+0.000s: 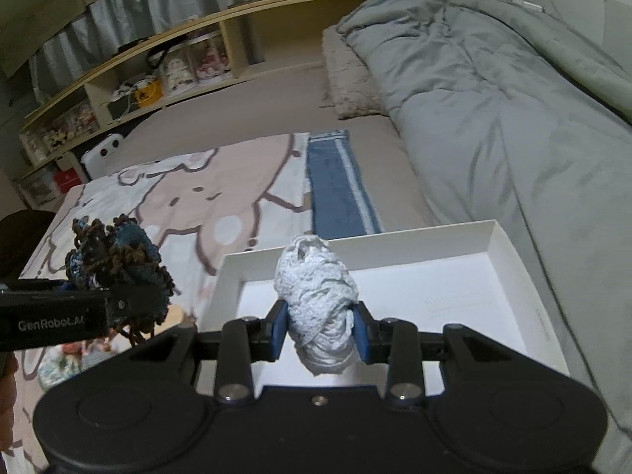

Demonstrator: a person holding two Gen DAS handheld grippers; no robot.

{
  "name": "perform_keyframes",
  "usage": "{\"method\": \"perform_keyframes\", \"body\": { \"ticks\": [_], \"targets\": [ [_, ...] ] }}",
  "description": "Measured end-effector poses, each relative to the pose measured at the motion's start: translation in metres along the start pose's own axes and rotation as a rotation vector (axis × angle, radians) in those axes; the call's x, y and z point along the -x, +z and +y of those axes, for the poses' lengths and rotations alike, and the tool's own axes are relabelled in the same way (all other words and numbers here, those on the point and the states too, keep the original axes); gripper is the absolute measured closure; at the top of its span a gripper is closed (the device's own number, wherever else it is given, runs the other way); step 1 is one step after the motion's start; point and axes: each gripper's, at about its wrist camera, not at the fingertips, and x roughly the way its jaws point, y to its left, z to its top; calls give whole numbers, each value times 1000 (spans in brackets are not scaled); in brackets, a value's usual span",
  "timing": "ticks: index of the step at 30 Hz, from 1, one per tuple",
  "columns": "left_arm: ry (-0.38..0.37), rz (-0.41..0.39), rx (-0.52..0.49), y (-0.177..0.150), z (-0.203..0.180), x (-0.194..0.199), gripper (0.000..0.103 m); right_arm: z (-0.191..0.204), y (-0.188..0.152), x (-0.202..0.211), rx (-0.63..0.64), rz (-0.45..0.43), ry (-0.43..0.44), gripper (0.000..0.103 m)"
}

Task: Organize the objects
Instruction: 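Carry both items into the white tray and open both tools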

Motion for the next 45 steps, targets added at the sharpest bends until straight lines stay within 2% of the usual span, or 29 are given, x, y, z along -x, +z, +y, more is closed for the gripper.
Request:
{"method": "perform_keyframes", "body": {
  "ticks": [12,19,24,26,29,30,31,33,45],
  "targets": [
    [-34,58,-26,7,-17,-62,56,-21,9,-49,-45,41,-15,67],
    [-59,99,-40,-1,-18,-90,56,-24,6,-76,-64,83,-10,67],
    [-50,107,-81,-8,-20,-103,55,-25,3,-86,-74,92,-8,67],
    [-42,110,-80,-8,-19,-105,51,-26,1,-88,-80,95,-12,66],
    [-23,113,-66,-8,-15,-105,41,-31,0,-90,-124,102,-15,59],
    [-34,115,-67,-7,-14,-104,39,-34,0,-90,-139,103,-18,53],
    [-47,114,-67,-7,-13,-102,36,-35,0,-88,-150,102,-22,43],
    [-48,108,-66,-7,-14,-98,35,-36,1,-83,-151,92,-30,37],
    [-35,93,-65,-8,-16,-72,32,-33,5,-55,-149,73,-37,37]
  ]
}}
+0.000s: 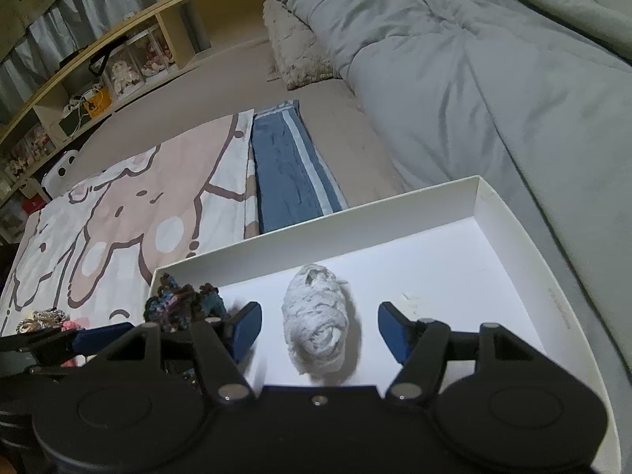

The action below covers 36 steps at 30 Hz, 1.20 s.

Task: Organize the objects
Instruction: 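Carry both items into the white tray and open both tools, then withdraw both tools from the tray back over the blanket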

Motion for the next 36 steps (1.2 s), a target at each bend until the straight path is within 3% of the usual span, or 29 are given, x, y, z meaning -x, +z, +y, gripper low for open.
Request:
{"method": "perform_keyframes", "body": {
  "ticks": [9,20,25,36],
  "targets": [
    [11,-24,36,-5,9,34,30,4,-10,34,11,-20,-3,31],
    [54,-63,58,-21,19,77,10,15,-28,81,54,-65,-32,18],
    [72,-82,63,-30,23,94,5,20,-39,100,80,-93,-52,6],
    [100,-133,65,-50,28,127,0,24,-60,128,106,-128,-62,0]
  ]
}}
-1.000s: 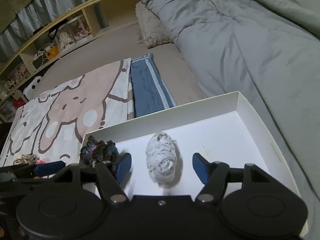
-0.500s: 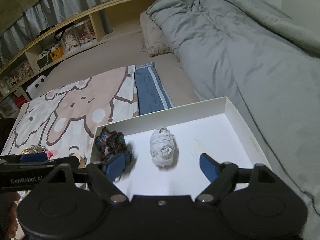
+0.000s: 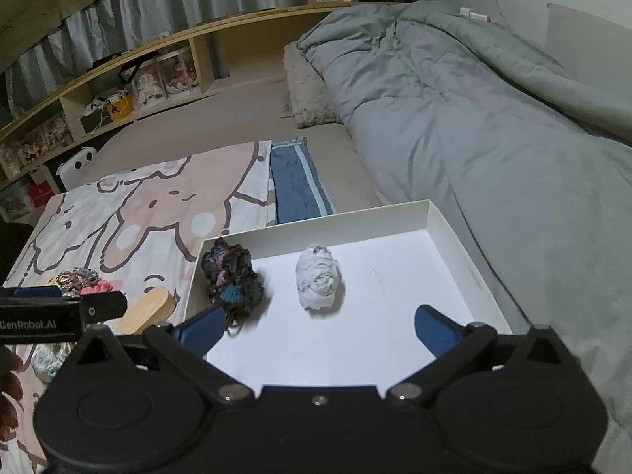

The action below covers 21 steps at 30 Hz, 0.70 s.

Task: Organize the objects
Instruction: 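Withdraw both tools from the tray back over the blanket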

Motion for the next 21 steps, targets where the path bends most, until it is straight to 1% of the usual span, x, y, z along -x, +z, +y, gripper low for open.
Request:
{"method": "perform_keyframes", "body": {
  "ticks": [3,8,16,21],
  "targets": [
    [6,-7,-4,-4,2,7,0,2,-3,7,8,-11,-9,0],
    [-10,-8,13,-8,7,17,0,5,-5,18,15,-27,-11,0],
    [-3,-23,1,-15,19,32,0,12,-8,23,19,-27,-10,0],
    [26,-34,14,-16,38,40,0,23,-8,23,23,-29,9,0]
  ]
}}
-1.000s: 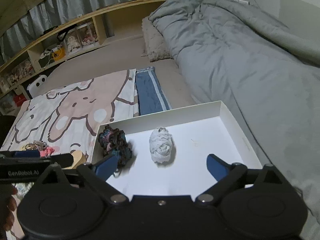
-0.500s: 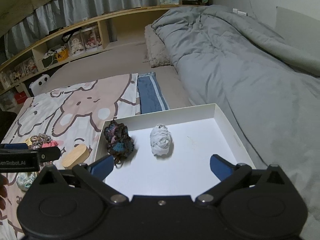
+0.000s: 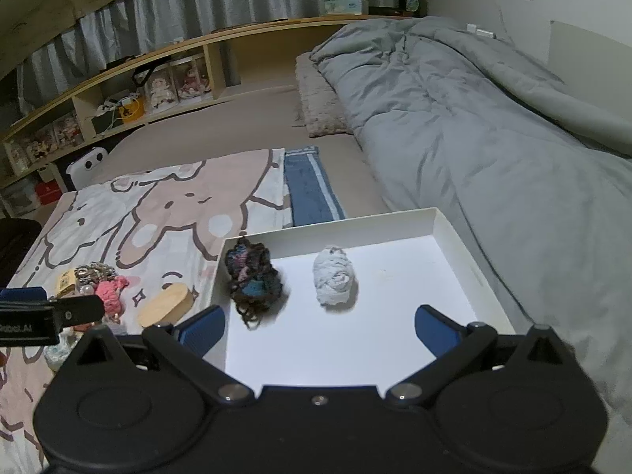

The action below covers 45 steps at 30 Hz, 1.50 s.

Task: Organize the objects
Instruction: 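Withdraw both tools from the tray back over the blanket, then grasp the blue floral pouch with left tool while right tool grasps grey mouse charm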

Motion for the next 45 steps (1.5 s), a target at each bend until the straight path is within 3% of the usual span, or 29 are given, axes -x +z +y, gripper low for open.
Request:
{"method": "perform_keyframes", "body": {
  "ticks": [30,39,45],
  "targets": [
    [216,-47,115,-12,145,39,0,131,5,-36,62,14,226,0],
    [220,-53,153,-31,164,23,0,159,0,-55,76,26,251,0],
    [164,-22,152,-39,172,8,0,169,-6,-70,44,19,277,0]
  ]
}}
